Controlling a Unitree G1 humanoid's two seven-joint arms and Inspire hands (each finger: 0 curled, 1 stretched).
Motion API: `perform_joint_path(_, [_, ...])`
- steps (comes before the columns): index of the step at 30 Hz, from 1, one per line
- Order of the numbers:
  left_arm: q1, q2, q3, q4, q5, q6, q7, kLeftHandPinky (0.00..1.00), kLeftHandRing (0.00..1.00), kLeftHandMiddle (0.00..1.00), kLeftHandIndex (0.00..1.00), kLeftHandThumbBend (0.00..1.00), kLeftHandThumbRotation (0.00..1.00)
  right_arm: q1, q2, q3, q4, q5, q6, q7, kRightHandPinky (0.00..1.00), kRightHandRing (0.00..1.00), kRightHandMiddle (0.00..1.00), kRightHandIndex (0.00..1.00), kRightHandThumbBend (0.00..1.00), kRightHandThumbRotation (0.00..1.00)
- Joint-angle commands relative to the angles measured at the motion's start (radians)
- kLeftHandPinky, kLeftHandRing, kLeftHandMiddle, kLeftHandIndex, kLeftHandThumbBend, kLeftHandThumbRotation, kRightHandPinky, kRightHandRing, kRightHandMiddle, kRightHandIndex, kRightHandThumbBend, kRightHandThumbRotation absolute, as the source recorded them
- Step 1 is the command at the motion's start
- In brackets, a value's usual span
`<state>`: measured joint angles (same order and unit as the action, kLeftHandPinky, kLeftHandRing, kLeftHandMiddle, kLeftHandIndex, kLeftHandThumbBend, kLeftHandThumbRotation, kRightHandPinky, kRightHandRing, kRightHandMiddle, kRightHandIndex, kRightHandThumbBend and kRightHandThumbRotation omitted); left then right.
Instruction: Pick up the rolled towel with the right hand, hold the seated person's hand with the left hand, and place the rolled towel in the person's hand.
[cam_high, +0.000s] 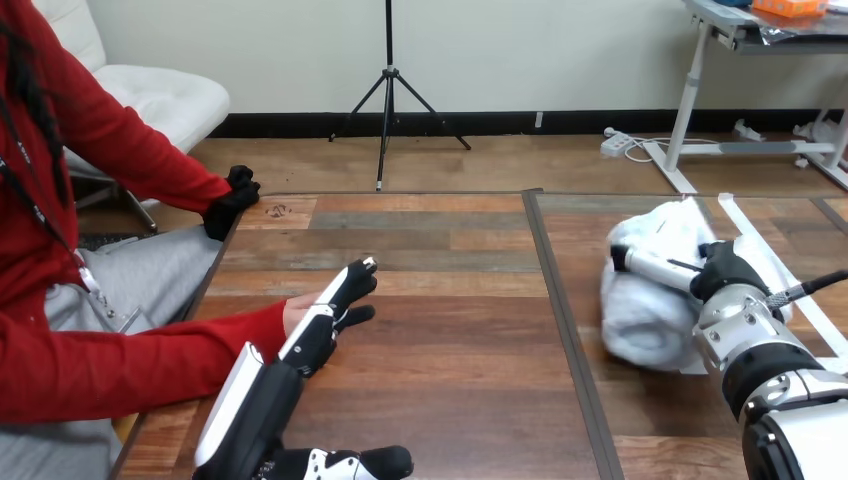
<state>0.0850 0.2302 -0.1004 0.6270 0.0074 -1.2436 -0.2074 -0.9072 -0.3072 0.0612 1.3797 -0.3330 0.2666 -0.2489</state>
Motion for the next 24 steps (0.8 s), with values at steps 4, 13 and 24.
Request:
perform_joint_path(4, [-0.025,0.012,0.007,-0.054,-0.009,-0.008,-0.009,0.84,0.93,0.96,0.94,1.0,0.58,0.02,0.037,0.023,-0.008,-0.027,-0.062,-0.008,0.27,0.38,0.52,0.77,0.97,0.01])
perform_joint_path(13, [-0.018,0.015,0.012,-0.067,-0.007,0.0,-0.013,0.86,0.93,0.96,0.94,1.0,0.6,0.026,0.053,0.042,-0.009,-0.044,-0.092,0.021,0.32,0.42,0.51,0.6,0.95,0.0])
perform_joint_path(24, [-0.018,0.018,0.013,-0.073,-0.012,0.004,-0.02,0.85,0.93,0.96,0.94,1.0,0.6,0.021,0.072,0.05,-0.018,-0.043,-0.117,0.059,0.28,0.36,0.46,0.52,0.88,0.0])
